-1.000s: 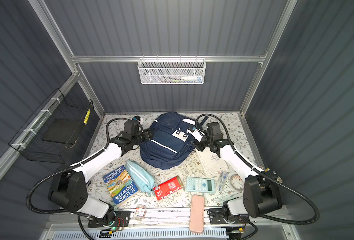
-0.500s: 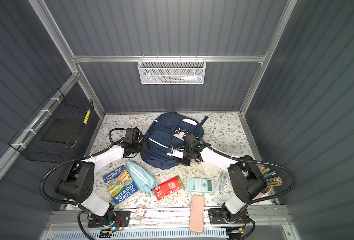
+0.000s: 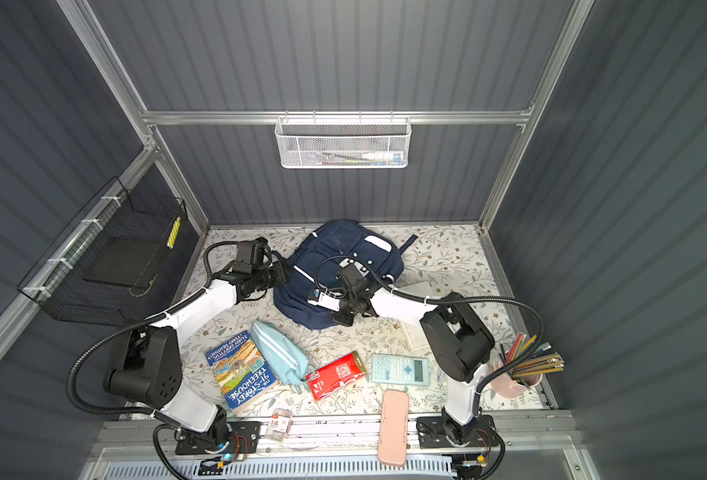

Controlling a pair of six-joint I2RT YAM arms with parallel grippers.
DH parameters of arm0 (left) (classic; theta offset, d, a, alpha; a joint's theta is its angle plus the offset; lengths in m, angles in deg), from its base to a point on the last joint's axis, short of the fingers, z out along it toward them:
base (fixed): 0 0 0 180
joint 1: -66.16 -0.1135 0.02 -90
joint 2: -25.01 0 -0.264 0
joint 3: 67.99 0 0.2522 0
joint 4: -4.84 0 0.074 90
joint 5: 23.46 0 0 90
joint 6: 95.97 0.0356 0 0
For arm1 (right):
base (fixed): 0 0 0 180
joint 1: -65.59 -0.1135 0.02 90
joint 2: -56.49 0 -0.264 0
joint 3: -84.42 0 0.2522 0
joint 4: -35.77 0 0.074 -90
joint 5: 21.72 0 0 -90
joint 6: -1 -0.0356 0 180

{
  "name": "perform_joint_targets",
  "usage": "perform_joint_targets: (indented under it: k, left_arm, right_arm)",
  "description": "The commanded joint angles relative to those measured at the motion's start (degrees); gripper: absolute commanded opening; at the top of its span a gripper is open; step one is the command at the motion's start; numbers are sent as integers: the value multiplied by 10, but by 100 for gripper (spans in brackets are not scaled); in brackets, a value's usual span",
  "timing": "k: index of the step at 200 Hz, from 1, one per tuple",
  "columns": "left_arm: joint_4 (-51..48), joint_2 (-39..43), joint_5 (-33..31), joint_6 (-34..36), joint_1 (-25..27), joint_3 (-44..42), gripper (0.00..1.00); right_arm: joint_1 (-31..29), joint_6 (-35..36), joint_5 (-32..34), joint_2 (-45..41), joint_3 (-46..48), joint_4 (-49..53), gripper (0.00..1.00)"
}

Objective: Pack the student bag

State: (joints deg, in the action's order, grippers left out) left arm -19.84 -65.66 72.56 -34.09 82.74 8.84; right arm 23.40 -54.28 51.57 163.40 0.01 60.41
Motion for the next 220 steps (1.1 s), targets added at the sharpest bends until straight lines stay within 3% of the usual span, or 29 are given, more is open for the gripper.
perform_joint_targets:
  k: [1, 8, 24, 47, 63, 80, 101, 118, 138, 168, 193, 220]
  left_arm:
    - [-15, 25, 27, -6, 5, -11, 49]
    - [-9, 27, 32, -14, 6, -18, 49]
    - [17, 33, 40, -40, 12, -47, 49]
    - [30, 30, 54, -45, 33, -61, 49]
    - [27, 38, 40, -42, 51, -66, 49]
    - [50, 51, 48, -59, 60, -81, 49]
    - [55, 56, 40, -65, 85, -83, 50]
    - [64, 50, 34, -71, 102, -85, 50]
    - [65, 40, 35, -75, 107, -82, 50]
    - [60, 24, 70, -67, 108, -70, 51]
    - [79, 27, 75, -73, 108, -82, 51]
    - [87, 20, 84, -78, 108, -88, 51]
  right_arm:
    - [-16, -83, 16, 35, -54, -85, 0]
    - [-19, -104, 13, 52, -74, -86, 2]
    - [-24, -115, -5, 70, -105, -79, 24]
    - [-18, -62, -11, 14, -53, -100, 38]
    - [4, 20, -39, -57, 14, -95, 44]
    - [54, 114, -39, -109, 58, -46, 44]
    - [167, 140, -94, -142, 79, 13, 44]
    - [211, 182, -64, -128, 70, 42, 45]
    - [215, 244, -6, -85, 52, 48, 46]
    - [212, 250, -19, -27, 13, 29, 49]
    - [187, 291, 10, 12, 3, 20, 53]
    - [181, 299, 28, 42, -5, 5, 47]
